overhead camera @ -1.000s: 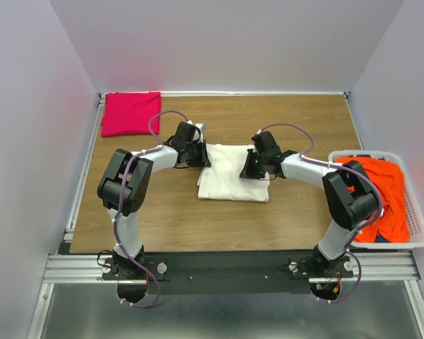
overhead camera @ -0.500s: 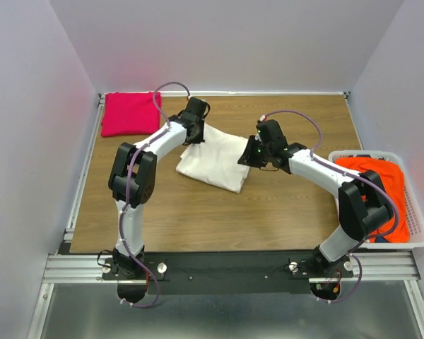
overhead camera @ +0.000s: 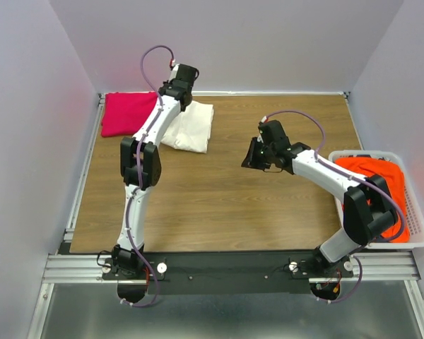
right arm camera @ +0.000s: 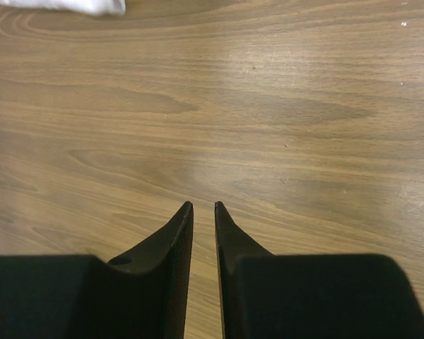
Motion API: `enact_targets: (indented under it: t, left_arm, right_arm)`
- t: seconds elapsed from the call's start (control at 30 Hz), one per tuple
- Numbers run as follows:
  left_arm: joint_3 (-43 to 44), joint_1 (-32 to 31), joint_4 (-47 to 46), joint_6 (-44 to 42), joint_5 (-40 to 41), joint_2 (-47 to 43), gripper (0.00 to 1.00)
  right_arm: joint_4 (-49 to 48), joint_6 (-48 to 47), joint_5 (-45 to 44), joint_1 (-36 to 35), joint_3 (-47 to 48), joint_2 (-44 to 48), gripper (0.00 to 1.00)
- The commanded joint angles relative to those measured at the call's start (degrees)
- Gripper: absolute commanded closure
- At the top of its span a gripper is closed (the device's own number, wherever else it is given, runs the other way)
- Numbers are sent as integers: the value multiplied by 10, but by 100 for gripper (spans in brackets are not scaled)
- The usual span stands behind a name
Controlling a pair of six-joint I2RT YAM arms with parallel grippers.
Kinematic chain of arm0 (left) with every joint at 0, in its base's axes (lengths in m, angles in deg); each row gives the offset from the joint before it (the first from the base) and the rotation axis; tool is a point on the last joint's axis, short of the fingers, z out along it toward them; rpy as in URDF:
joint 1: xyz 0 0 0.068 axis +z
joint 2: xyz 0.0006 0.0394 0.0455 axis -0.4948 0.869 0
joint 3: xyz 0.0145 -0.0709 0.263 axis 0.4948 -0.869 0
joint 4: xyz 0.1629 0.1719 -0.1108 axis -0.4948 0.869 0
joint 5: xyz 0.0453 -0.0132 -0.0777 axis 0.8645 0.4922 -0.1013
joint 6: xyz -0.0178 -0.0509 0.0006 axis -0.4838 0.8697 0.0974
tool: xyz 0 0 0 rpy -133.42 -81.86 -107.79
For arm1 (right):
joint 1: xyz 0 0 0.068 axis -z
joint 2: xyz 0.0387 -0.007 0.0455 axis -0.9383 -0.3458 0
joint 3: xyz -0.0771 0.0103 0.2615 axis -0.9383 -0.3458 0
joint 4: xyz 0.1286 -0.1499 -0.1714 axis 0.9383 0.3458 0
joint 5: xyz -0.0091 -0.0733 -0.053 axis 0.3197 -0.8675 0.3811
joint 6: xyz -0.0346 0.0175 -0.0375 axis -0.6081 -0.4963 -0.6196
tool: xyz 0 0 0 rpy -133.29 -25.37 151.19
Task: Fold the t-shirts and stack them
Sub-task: Neatly place the folded tshirt to the corner
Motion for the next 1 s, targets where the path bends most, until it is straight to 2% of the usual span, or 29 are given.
enact_targets:
  t: [0.0,0.17,0.43,0.97]
  left_arm:
    - [36,28,8,-43,70,12,100]
    - [36,49,-36,-86,94,12,100]
    - [53,81,-85,-134,87,11,100]
    - [93,82,-125,-197,78,1,100]
  right_arm:
    - [16,-17,-17,4,-6,16,75]
    - [17,-18,-16,4,-1,8,75]
    - [18,-13,-14,4,10,-15,75]
    - [20,-1,-10,4,41,-51,75]
